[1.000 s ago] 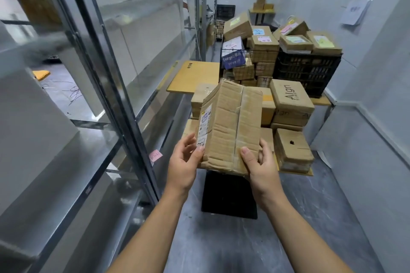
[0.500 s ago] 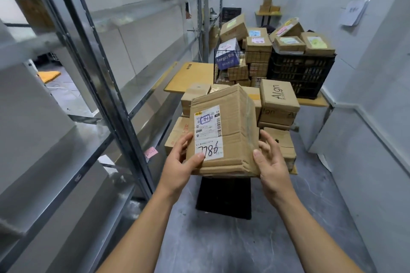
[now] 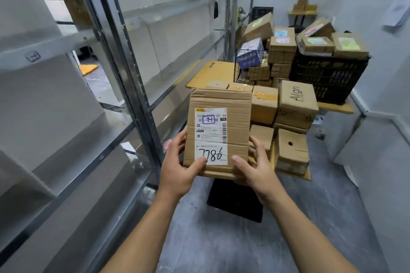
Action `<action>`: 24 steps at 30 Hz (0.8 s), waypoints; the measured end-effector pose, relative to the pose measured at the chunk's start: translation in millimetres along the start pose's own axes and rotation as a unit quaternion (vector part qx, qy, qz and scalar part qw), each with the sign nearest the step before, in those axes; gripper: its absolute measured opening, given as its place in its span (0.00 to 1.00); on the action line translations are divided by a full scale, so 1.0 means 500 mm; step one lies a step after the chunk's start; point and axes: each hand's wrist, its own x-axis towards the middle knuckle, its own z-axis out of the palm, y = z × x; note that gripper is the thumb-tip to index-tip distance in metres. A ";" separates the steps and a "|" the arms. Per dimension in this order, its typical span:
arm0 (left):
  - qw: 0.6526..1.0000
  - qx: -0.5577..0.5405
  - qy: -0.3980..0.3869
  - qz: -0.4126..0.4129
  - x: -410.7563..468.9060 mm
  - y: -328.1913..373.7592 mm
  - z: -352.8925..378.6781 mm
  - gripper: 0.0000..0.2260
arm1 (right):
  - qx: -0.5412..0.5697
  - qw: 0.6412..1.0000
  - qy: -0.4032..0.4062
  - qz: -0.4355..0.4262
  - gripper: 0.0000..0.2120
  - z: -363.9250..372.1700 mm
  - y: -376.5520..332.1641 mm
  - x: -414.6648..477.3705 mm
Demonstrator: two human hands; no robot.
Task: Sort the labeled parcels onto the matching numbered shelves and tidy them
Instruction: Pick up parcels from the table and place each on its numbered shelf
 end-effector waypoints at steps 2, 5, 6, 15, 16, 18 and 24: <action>1.000 0.013 0.019 0.007 -0.012 0.009 -0.007 0.32 | -0.016 1.000 0.006 -0.020 0.38 0.022 -0.001 0.002; 0.999 0.021 0.046 0.007 -0.032 0.009 -0.024 0.32 | -0.020 0.999 0.007 -0.042 0.38 0.054 0.000 0.012; 0.998 0.028 0.057 0.004 -0.037 0.008 -0.032 0.32 | -0.019 0.999 -0.001 -0.043 0.38 0.065 0.000 0.014; 0.991 0.086 0.102 -0.027 -0.090 0.033 -0.147 0.30 | 0.007 0.996 -0.060 -0.066 0.32 0.168 -0.010 0.006; 0.989 0.101 0.105 -0.029 -0.098 0.039 -0.161 0.29 | 0.008 0.995 -0.069 -0.068 0.32 0.180 -0.012 0.004; 0.984 0.136 0.110 -0.033 -0.119 0.052 -0.193 0.26 | 0.005 0.994 -0.083 -0.074 0.31 0.207 -0.016 -0.003; 0.949 0.279 0.136 -0.046 -0.201 0.104 -0.343 0.21 | 0.020 0.987 -0.142 -0.072 0.32 0.301 -0.038 -0.050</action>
